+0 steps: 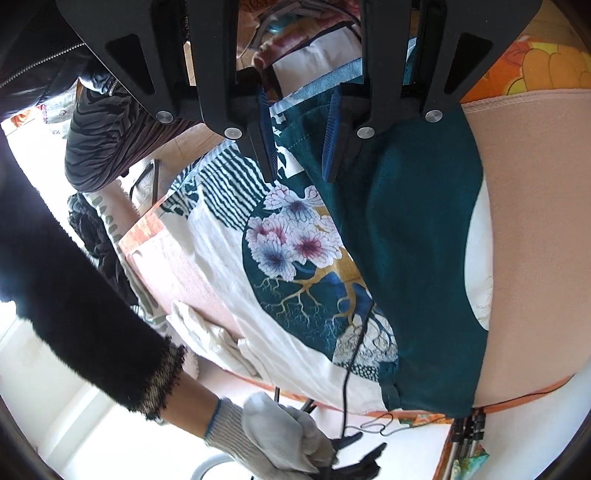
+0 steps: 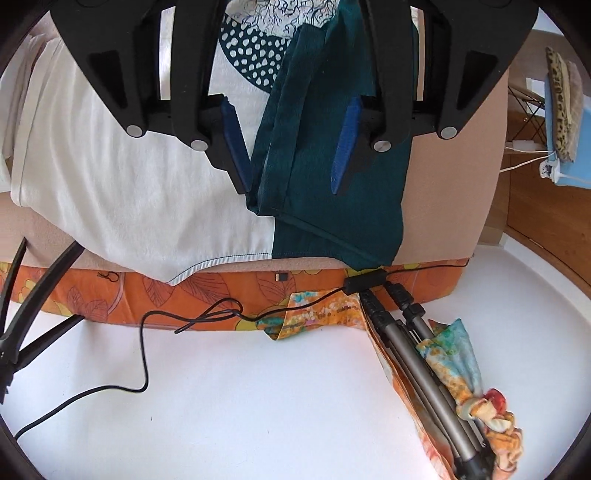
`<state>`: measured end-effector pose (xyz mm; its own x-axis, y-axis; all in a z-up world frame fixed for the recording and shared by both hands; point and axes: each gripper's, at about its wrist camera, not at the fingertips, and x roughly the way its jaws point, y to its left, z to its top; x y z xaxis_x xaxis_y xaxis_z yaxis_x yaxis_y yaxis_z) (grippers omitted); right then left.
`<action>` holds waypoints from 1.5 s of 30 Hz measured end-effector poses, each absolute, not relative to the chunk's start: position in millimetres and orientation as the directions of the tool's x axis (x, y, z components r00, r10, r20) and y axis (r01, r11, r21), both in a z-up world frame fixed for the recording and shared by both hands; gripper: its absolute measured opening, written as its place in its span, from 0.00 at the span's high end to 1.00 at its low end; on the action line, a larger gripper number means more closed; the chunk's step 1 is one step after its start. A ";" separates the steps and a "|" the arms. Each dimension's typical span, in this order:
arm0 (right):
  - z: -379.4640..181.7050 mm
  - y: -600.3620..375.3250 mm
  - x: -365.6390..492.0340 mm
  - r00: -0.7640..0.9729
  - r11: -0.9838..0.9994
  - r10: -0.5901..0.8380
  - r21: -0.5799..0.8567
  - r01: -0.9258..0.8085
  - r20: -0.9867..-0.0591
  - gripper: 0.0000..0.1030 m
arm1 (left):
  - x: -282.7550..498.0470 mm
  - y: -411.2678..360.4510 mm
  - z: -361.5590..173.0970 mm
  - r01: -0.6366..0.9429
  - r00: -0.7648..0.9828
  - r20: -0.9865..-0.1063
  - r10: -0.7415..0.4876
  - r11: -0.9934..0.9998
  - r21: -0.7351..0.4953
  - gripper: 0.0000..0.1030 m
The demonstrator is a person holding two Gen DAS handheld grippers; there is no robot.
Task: Fold small clothes
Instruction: 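Open both grippers and release the folded dark green side, then move both grippers to the cream side edge of the T-shirt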
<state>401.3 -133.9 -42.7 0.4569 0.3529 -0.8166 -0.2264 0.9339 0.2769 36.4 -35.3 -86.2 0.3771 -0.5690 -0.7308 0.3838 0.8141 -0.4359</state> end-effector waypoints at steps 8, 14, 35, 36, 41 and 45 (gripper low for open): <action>27.7 -206.4 308.7 0.509 0.896 0.443 0.349 -0.273 -0.738 0.49 | 19.7 18.7 -49.2 0.309 0.580 -0.657 -0.481 0.877 -0.369 0.77; 54.6 -267.8 236.0 0.553 0.883 0.469 0.381 -0.274 -0.689 0.48 | 17.4 14.6 -52.9 0.302 0.591 -0.674 -0.443 0.896 -0.325 0.78; -52.4 -326.5 72.8 0.483 0.843 0.537 0.423 -0.332 -0.692 0.48 | 2.1 25.1 -115.8 0.307 0.387 -0.813 -0.435 0.892 -0.331 0.77; -56.6 -323.4 71.9 0.477 0.844 0.535 0.420 -0.334 -0.697 0.48 | -1.8 21.8 -118.6 0.322 0.366 -0.813 -0.453 0.881 -0.346 0.77; -61.5 -321.2 72.5 0.480 0.855 0.518 0.403 -0.327 -0.708 0.48 | -33.4 -9.9 -129.2 0.440 0.281 -0.851 -0.443 0.848 -0.296 0.77; -61.6 -321.4 72.7 0.474 0.847 0.531 0.419 -0.328 -0.702 0.48 | -40.4 -5.3 -122.3 0.433 0.319 -0.852 -0.416 0.863 -0.259 0.77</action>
